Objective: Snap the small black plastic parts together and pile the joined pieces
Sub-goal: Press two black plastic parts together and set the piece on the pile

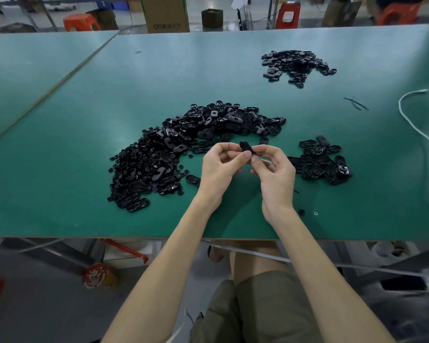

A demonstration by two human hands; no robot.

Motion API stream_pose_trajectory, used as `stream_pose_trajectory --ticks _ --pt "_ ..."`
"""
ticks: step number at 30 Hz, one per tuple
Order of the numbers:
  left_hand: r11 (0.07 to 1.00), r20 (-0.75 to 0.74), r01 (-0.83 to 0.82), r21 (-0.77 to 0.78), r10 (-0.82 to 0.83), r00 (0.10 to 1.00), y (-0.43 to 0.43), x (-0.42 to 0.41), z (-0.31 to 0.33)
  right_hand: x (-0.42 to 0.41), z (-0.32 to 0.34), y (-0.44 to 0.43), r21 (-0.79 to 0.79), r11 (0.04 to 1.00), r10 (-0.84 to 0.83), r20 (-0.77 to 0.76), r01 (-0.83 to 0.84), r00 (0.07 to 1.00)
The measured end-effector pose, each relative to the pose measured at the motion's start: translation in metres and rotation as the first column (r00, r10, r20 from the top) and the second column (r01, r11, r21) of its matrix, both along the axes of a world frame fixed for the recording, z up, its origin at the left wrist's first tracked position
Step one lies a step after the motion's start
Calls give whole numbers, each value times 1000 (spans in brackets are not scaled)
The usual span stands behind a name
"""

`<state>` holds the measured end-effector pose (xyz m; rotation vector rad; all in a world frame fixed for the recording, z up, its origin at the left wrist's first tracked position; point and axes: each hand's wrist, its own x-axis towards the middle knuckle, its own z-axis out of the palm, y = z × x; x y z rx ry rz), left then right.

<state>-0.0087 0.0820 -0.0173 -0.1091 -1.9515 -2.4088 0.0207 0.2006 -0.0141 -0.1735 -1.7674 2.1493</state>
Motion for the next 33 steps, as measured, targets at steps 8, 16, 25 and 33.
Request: stream_pose_trajectory --ticks 8,16,25,33 --pt "998 -39 -44 -52 42 998 -2 -2 -2 0 1 1 -3 1000 28 -10 -28 1000" --pt "999 -46 43 -16 -44 998 -3 -2 -1 0 1 0 -9 1000 27 -15 -27 1000" --pt "995 -32 66 -69 -68 997 -4 -4 -4 1 1 1 -4 1000 27 -16 -28 999" --pt "995 -28 67 -78 -69 997 -4 -3 -2 -1 0 1 -12 999 35 -12 -35 999"
